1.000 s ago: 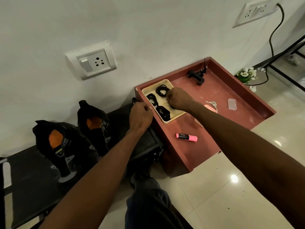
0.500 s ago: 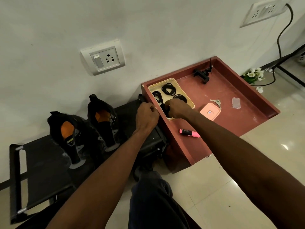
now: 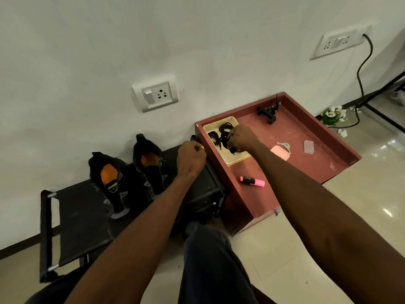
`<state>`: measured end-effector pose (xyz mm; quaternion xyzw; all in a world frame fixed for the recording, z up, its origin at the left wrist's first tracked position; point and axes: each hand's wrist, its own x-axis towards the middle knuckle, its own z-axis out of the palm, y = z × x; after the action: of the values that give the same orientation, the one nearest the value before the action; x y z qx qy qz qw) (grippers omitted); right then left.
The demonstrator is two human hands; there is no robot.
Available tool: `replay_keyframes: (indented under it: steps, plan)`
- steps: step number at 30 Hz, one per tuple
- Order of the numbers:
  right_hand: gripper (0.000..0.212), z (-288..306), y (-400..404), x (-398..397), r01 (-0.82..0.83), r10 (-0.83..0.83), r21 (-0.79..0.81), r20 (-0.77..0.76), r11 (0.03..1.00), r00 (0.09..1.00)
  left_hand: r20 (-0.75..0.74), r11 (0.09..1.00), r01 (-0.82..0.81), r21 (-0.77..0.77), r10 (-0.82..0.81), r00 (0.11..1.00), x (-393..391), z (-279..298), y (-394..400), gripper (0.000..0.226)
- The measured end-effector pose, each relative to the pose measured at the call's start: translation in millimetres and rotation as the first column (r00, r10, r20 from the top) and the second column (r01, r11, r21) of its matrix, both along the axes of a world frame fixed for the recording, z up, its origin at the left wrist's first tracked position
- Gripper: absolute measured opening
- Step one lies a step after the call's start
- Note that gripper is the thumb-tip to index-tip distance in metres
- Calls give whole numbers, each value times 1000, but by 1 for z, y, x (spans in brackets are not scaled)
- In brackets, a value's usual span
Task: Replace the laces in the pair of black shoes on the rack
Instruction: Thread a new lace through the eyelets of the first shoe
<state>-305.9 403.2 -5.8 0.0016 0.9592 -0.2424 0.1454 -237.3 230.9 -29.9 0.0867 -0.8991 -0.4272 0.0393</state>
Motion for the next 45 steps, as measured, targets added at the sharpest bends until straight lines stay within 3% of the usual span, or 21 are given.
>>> replay_keyframes:
  steps: [2, 4, 6, 8, 11, 14, 17, 20, 23, 27, 31, 34, 38, 40, 42, 44, 45]
  plan:
    - [26, 35, -10, 8, -44, 56, -110, 109, 993, 992, -13, 998, -37, 58, 37, 999, 14, 19, -10, 16]
    - [33, 58, -23, 7, -9, 76, -253, 257, 967, 963, 38, 967, -117, 228, 111, 993, 17, 28, -16, 16]
    - [36, 84, -49, 24, -59, 171, -318, 337, 946, 926, 138, 861, -202, 467, 155, 978, 40, 49, -35, 15]
    - [26, 108, -82, 48, -130, 283, -382, 378, 915, 881, 219, 724, -238, 647, 123, 968, 63, 67, -55, 25]
    - [21, 117, -131, 94, -184, 382, -429, 437, 884, 814, 243, 594, -232, 770, 63, 968, 109, 84, -95, 27]
    - [26, 103, -167, 140, -217, 434, -456, 448, 863, 782, 218, 631, -198, 750, 47, 975, 164, 85, -134, 15]
    - [15, 84, -191, 185, -249, 487, -500, 431, 830, 759, 241, 671, -193, 716, 22, 970, 216, 70, -173, 16]
    - [16, 62, -205, 228, -321, 511, -455, 393, 831, 764, 293, 755, -223, 617, 43, 955, 259, 45, -201, 13]
    - [28, 37, -206, 255, -358, 516, -449, 304, 819, 801, 309, 842, -249, 478, 103, 945, 283, 28, -211, 9]
    - [16, 14, -203, 272, -248, 386, -568, 136, 785, 912, 313, 875, -266, 405, 141, 939, 295, 17, -209, 13]
    - [12, 4, -199, 277, -183, 345, -618, 153, 765, 926, 264, 775, -146, 615, -28, 964, 301, 5, -209, 31]
    - [19, 2, -195, 277, -204, 381, -615, 169, 761, 909, 236, 747, -54, 663, -141, 961, 300, 0, -208, 25]
    - [29, -10, -187, 276, -101, 366, -714, 228, 693, 902, 246, 698, -104, 709, -107, 963, 299, -3, -202, 14]
    - [30, -17, -181, 276, -33, 363, -761, 270, 648, 892, 255, 646, -179, 743, -26, 967, 299, -1, -201, 13]
    - [29, -21, -177, 275, -7, 345, -758, 288, 652, 893, 244, 607, -294, 738, 166, 956, 297, 0, -202, 13]
    - [19, -22, -174, 273, 63, 300, -775, 317, 629, 900, 213, 531, -428, 731, 417, 883, 296, 1, -208, 13]
    - [14, -21, -173, 271, 154, 282, -818, 358, 554, 890, 201, 467, -484, 740, 533, 822, 295, 1, -213, 12]
